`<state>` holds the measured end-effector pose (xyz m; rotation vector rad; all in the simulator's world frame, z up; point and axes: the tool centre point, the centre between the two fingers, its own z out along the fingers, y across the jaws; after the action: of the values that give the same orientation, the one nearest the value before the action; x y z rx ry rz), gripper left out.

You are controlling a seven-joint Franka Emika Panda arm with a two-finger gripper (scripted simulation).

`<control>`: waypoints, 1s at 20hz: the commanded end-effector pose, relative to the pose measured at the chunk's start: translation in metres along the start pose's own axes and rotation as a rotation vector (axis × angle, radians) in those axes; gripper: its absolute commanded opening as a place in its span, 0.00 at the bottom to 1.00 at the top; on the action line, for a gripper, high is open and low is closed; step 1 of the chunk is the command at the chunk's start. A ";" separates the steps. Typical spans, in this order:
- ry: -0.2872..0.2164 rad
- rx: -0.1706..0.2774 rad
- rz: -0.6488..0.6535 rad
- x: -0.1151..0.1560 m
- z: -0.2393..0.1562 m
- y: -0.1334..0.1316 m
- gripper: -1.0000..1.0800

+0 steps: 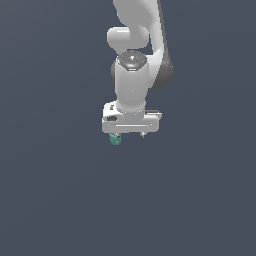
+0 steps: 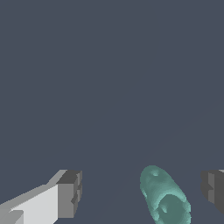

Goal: Pick up the object and move it to a goal position.

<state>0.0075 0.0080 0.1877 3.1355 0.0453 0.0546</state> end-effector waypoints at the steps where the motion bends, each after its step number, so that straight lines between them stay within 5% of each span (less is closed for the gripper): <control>1: 0.000 0.000 0.000 0.000 0.000 0.000 0.96; 10: 0.010 -0.006 0.021 0.001 -0.010 0.030 0.96; 20: 0.006 -0.005 -0.006 -0.008 0.000 0.035 0.96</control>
<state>0.0034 -0.0251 0.1914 3.1304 0.0421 0.0664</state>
